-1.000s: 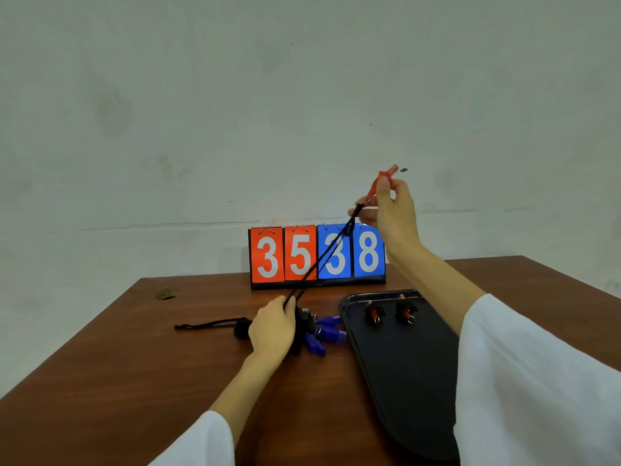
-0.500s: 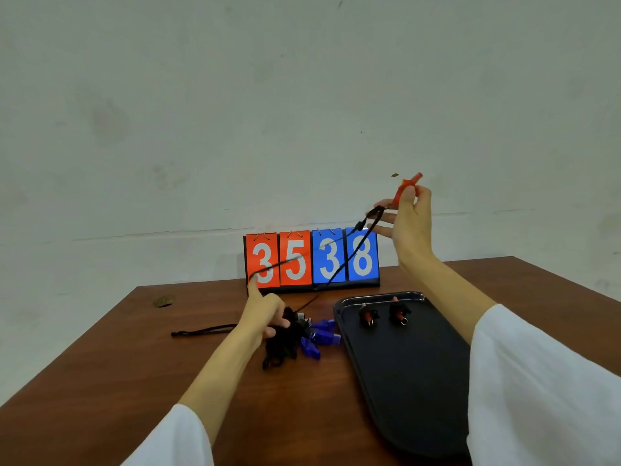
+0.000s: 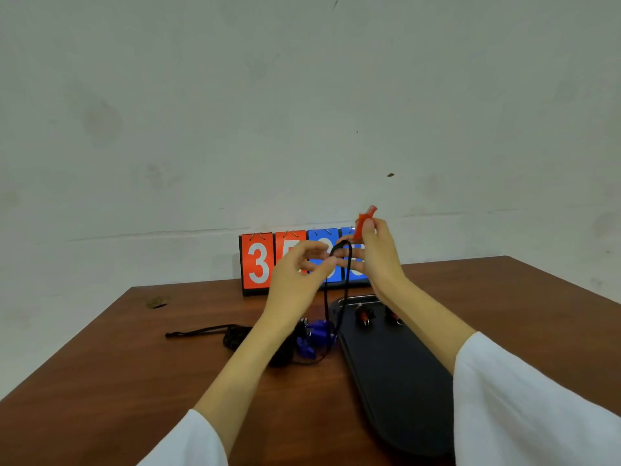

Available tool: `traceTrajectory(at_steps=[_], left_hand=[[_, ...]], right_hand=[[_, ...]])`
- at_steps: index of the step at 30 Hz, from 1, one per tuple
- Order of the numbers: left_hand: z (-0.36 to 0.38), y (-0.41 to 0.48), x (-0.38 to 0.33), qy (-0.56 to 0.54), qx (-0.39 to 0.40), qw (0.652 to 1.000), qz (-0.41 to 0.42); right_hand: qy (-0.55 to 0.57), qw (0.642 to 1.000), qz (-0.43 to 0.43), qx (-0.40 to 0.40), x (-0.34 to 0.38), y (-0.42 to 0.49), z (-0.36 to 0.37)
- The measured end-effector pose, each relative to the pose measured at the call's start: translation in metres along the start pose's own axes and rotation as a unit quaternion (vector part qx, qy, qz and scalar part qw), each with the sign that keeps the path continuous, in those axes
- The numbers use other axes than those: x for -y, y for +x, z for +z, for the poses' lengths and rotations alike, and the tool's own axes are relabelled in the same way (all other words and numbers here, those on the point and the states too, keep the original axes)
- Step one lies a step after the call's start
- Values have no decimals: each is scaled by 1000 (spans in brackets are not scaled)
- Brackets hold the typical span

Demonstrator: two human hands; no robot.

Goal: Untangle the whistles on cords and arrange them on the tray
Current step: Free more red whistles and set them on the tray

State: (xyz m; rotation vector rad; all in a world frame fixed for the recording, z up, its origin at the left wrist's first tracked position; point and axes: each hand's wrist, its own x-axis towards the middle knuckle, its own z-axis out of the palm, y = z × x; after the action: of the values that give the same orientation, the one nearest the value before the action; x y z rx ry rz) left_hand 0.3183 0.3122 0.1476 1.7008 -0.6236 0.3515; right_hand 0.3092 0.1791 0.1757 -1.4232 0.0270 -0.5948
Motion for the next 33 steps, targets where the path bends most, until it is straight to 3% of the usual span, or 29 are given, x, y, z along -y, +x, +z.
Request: traceTrajectory(at_steps=[5, 11, 18, 23, 28, 33], left_hand=[[9, -9, 35, 51, -49, 997, -21], [12, -18, 64, 82, -21, 995, -43], [13, -31, 84, 31, -25, 997, -66], [13, -33, 85, 14, -9, 998, -61], [7, -32, 83, 0, -7, 998, -59], [9, -29, 82, -23, -39, 995, -85]], right_hand=[[94, 993, 70, -15, -34, -7, -1], [219, 963, 153, -40, -61, -15, -6], [169, 966, 197, 1, -86, -23, -7], [93, 989, 116, -15, -87, -23, -12], [88, 989, 107, -60, -86, -24, -15], [19, 996, 69, -50, -85, -27, -14]])
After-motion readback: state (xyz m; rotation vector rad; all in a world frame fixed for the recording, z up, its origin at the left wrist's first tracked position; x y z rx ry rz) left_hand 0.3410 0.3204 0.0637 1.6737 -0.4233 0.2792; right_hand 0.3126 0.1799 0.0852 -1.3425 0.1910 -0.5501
